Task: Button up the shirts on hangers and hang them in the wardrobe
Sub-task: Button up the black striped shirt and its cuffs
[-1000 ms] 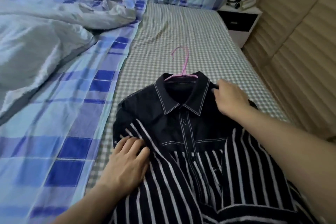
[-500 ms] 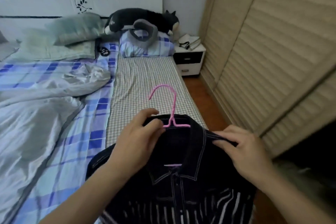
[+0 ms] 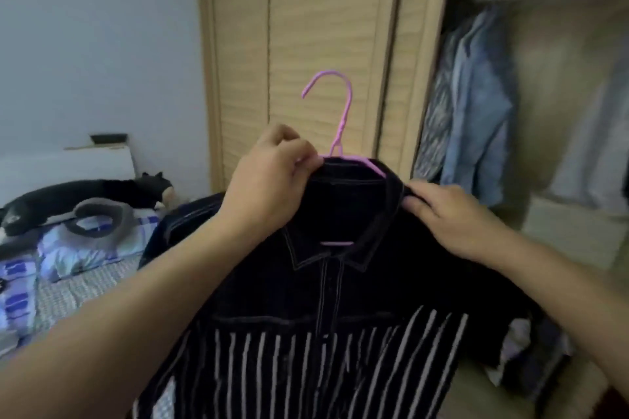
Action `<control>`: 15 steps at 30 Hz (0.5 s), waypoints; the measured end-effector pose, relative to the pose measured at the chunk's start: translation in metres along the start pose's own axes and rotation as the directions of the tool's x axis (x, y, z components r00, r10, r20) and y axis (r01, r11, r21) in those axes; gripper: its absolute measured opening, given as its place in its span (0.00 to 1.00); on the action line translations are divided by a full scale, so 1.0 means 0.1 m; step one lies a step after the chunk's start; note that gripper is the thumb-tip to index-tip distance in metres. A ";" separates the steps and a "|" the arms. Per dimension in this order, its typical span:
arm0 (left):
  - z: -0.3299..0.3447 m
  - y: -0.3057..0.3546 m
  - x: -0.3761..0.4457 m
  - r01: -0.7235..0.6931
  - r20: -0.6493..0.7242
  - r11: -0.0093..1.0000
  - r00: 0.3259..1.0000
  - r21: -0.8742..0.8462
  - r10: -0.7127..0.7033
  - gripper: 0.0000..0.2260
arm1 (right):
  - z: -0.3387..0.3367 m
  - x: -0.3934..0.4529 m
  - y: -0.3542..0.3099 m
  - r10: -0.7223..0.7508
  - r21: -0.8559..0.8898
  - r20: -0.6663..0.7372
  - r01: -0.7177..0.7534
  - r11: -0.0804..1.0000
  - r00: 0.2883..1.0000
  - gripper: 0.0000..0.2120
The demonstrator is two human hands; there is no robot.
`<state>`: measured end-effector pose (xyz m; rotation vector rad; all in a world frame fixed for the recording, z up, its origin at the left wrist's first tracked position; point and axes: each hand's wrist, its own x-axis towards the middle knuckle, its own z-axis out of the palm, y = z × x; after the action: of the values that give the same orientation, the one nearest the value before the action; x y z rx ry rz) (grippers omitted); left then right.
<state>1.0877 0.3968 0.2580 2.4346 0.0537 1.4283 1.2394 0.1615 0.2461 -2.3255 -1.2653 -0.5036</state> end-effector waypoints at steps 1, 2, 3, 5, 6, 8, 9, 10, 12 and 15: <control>-0.01 0.16 0.33 -0.035 -0.018 0.999 0.999 -0.011 0.035 0.07 | -0.26 0.15 0.08 0.026 -0.070 -0.118 -0.035 0.997 0.993 0.11; -0.04 0.30 0.64 -0.054 -0.015 0.998 0.998 -0.043 0.053 0.10 | -0.51 0.30 0.16 0.036 -0.118 -0.249 -0.067 0.991 0.968 0.11; -0.07 0.40 0.92 -0.051 0.003 0.995 0.999 -0.087 0.052 0.14 | -0.76 0.43 0.24 0.026 -0.152 -0.376 -0.090 0.984 0.926 0.11; -0.04 0.44 1.30 -0.001 0.086 0.998 0.996 -0.068 0.007 0.18 | -1.15 0.60 0.42 0.000 -0.172 -0.483 -0.094 0.981 0.875 0.12; 0.02 0.40 1.39 0.014 0.148 1.000 0.989 0.027 -0.018 0.16 | -1.25 0.62 0.52 0.001 -0.173 -0.454 -0.089 0.981 0.891 0.12; 0.26 0.31 1.45 0.001 0.265 0.984 0.963 0.177 -0.049 0.10 | -1.36 0.58 0.75 0.001 -0.194 -0.373 -0.079 0.978 0.928 0.13; 0.41 0.31 1.45 -0.012 0.288 0.984 0.957 0.175 -0.040 0.09 | -1.37 0.55 0.89 -0.014 -0.200 -0.362 -0.063 0.978 0.932 0.13; 0.56 0.34 1.47 -0.012 0.278 0.990 0.960 0.142 -0.029 0.09 | -1.40 0.52 1.02 -0.020 -0.183 -0.349 -0.047 0.982 0.937 0.12; 0.88 0.43 1.54 -0.006 0.226 0.995 0.974 0.095 -0.016 0.08 | -1.51 0.48 1.31 0.034 -0.126 -0.189 -0.059 0.990 0.981 0.12; 1.35 0.63 1.64 -0.026 0.122 0.997 0.992 0.073 0.017 0.08 | -1.77 0.32 1.77 0.130 0.024 0.196 -0.137 0.990 0.972 0.13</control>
<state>1.2768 0.3344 0.3537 2.5851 0.0544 1.3063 1.3884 0.0026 0.3740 -2.4550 -1.1806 -0.2104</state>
